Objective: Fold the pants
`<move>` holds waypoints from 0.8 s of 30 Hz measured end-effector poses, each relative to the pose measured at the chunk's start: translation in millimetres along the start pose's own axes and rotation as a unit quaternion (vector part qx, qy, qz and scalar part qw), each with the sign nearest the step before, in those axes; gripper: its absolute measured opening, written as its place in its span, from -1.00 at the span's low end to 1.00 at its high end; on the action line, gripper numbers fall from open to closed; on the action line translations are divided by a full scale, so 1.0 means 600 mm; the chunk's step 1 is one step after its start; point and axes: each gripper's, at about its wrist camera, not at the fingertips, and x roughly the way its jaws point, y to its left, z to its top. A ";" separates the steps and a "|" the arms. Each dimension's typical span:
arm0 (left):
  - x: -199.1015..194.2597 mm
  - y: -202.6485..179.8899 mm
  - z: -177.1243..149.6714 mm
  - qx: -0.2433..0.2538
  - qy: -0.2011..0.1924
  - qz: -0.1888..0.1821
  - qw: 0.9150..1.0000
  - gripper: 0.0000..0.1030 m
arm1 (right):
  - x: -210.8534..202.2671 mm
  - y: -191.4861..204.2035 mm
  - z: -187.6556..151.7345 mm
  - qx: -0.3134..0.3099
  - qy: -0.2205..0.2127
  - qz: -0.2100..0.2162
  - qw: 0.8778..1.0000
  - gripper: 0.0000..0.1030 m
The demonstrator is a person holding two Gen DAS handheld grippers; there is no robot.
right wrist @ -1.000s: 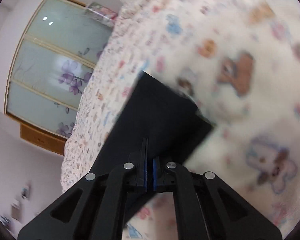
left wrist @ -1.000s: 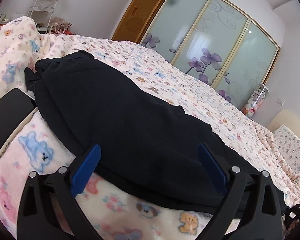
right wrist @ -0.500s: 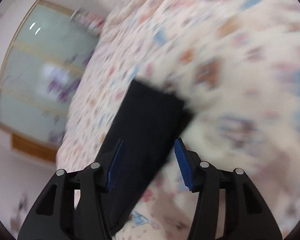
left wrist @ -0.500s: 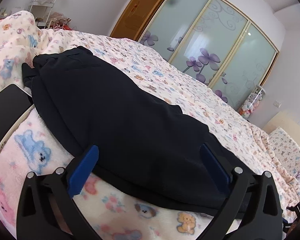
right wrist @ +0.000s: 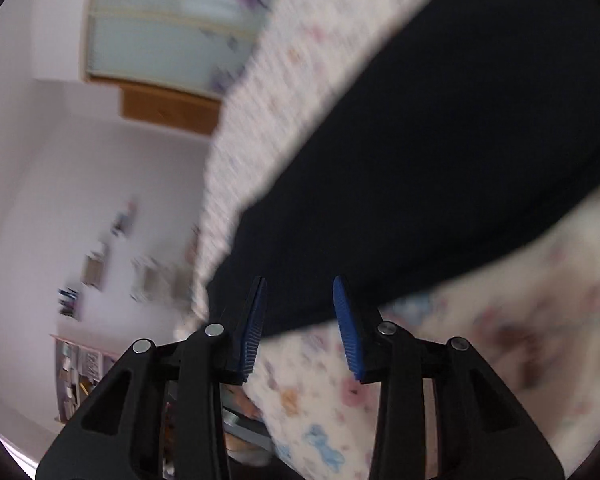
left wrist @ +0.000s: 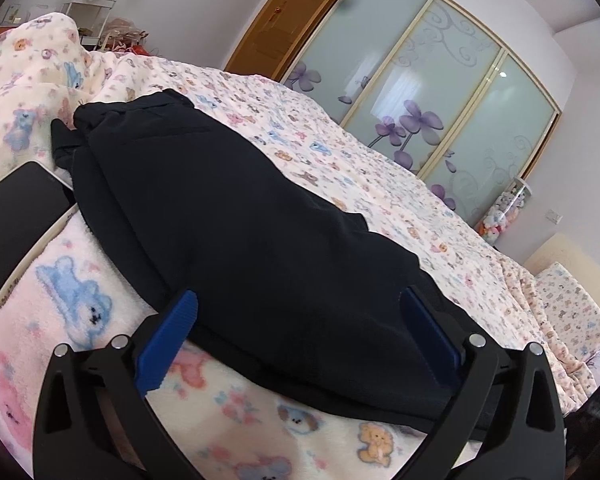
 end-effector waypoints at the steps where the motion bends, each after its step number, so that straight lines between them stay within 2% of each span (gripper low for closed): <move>1: 0.001 0.002 0.001 -0.003 0.001 0.000 1.000 0.96 | 0.009 -0.004 -0.002 0.006 0.005 -0.006 1.000 -0.27; 8: 0.001 0.007 0.003 -0.008 0.003 -0.002 1.000 0.96 | 0.011 -0.031 0.002 0.039 -0.010 -0.037 0.998 -0.28; 14: 0.002 0.009 0.003 -0.007 0.004 -0.002 1.000 0.96 | 0.012 -0.045 0.002 0.079 -0.047 -0.031 0.995 -0.29; 15: 0.002 0.009 0.003 -0.006 0.004 -0.002 1.000 0.96 | 0.013 -0.042 0.003 0.070 -0.056 -0.037 0.995 -0.52; 16: 0.001 0.010 0.003 -0.007 0.004 -0.003 1.000 0.96 | 0.016 -0.037 0.004 0.052 -0.066 -0.050 0.995 -0.84; 19: 0.001 0.011 0.004 -0.010 0.003 -0.007 1.000 0.96 | 0.010 -0.023 -0.005 0.030 -0.080 -0.039 0.996 -0.91; 22: -0.002 0.016 0.005 -0.018 -0.001 -0.012 1.000 0.96 | -0.015 0.012 -0.014 -0.021 -0.092 -0.007 0.995 -0.91; 24: -0.006 0.022 0.008 -0.025 -0.006 -0.005 1.000 0.96 | -0.034 0.021 -0.020 -0.042 -0.095 -0.012 0.994 -0.92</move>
